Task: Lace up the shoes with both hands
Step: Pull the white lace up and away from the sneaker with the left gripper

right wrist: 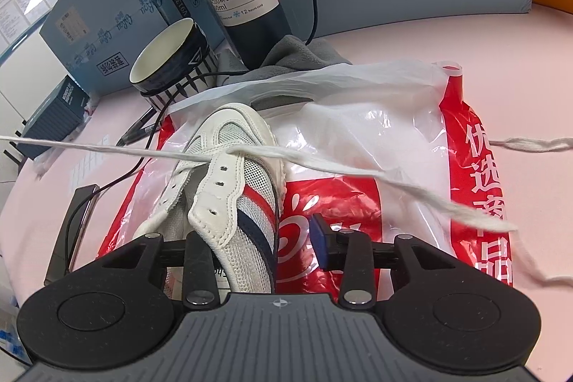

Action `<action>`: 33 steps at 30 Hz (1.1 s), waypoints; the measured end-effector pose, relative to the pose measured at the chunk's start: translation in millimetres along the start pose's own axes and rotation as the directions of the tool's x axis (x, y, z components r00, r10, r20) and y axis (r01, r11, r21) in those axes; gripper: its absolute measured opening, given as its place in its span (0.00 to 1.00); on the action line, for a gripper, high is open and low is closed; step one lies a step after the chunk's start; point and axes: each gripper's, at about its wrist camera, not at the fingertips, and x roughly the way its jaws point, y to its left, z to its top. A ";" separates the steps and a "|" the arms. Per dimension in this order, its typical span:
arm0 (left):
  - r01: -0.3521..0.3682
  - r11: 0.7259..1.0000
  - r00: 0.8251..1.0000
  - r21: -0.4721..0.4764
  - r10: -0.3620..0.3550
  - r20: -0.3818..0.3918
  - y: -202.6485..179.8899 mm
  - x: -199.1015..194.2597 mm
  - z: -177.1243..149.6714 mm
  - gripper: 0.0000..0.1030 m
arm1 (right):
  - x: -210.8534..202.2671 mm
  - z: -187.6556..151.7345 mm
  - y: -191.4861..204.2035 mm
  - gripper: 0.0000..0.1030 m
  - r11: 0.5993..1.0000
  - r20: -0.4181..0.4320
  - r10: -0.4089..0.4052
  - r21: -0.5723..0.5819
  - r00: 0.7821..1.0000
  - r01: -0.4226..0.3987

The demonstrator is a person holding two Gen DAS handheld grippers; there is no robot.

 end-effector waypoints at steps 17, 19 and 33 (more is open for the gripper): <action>-0.086 0.993 0.994 0.076 0.080 0.076 40.2 3.6 40.8 0.02 | -1.9 -6.1 -2.8 0.36 0.999 0.026 -0.003 0.043 1.000 0.002; -0.091 0.993 0.993 0.072 0.085 0.078 45.2 5.2 43.7 0.02 | -2.1 -6.2 -2.5 0.36 0.999 0.027 -0.004 0.043 1.000 0.003; -0.167 0.984 0.982 0.066 0.160 0.098 67.8 16.7 60.6 0.02 | -1.7 -6.3 -3.3 0.36 0.999 0.025 -0.002 0.043 1.000 0.001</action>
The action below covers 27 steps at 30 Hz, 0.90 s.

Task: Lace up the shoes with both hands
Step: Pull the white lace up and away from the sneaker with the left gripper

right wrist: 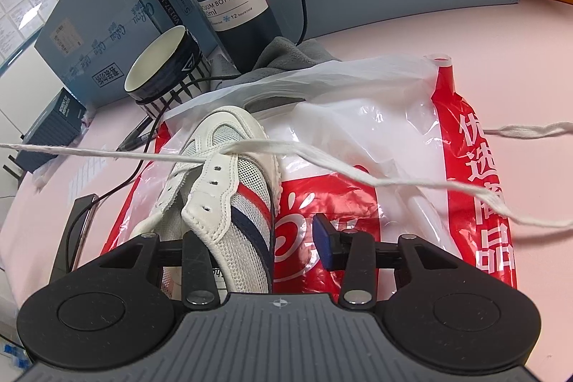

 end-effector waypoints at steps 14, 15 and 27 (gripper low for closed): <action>0.295 0.953 0.949 0.061 -0.300 0.094 -77.6 -38.1 63.8 0.02 | -7.0 3.2 -4.5 0.40 0.999 0.005 0.053 0.008 0.999 -0.053; 0.343 0.936 0.933 0.081 -0.350 0.086 -92.5 -43.1 64.3 0.02 | -12.4 1.9 -5.7 0.41 0.997 0.022 0.076 0.006 0.997 -0.076; 0.791 0.595 0.600 0.139 -0.800 0.008 -282.5 -115.2 66.7 0.02 | -94.5 8.3 -48.3 0.55 0.981 0.264 0.147 0.082 0.953 -0.174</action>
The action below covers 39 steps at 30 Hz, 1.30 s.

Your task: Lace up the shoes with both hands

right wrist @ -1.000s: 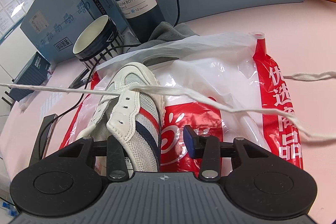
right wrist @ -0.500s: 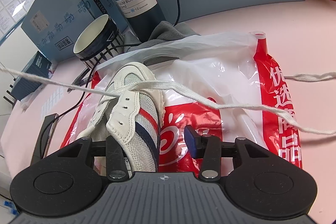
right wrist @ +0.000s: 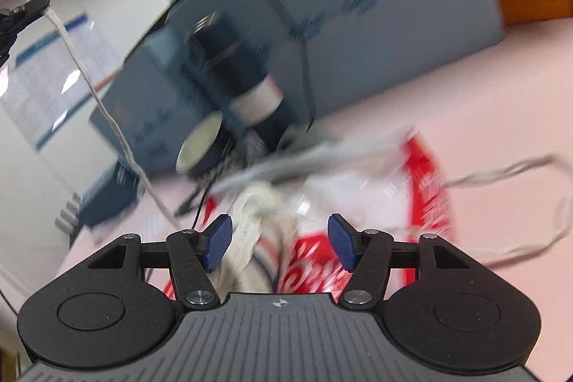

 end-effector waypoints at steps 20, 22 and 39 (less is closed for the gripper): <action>-0.026 0.999 0.875 -0.025 0.011 -0.484 7.1 67.7 -129.5 0.59 | -46.3 32.3 -52.5 0.68 0.984 0.065 -0.180 0.025 0.982 0.179; -0.053 0.999 0.863 -0.006 0.043 -0.504 21.5 43.3 -149.7 0.77 | -42.7 24.0 -53.4 0.68 0.983 0.040 -0.184 0.015 0.982 0.184; -0.154 0.971 0.760 0.181 0.233 -0.607 23.9 7.9 -235.8 0.51 | 29.6 -20.3 35.4 0.25 0.958 -0.279 0.071 -0.247 0.958 -0.144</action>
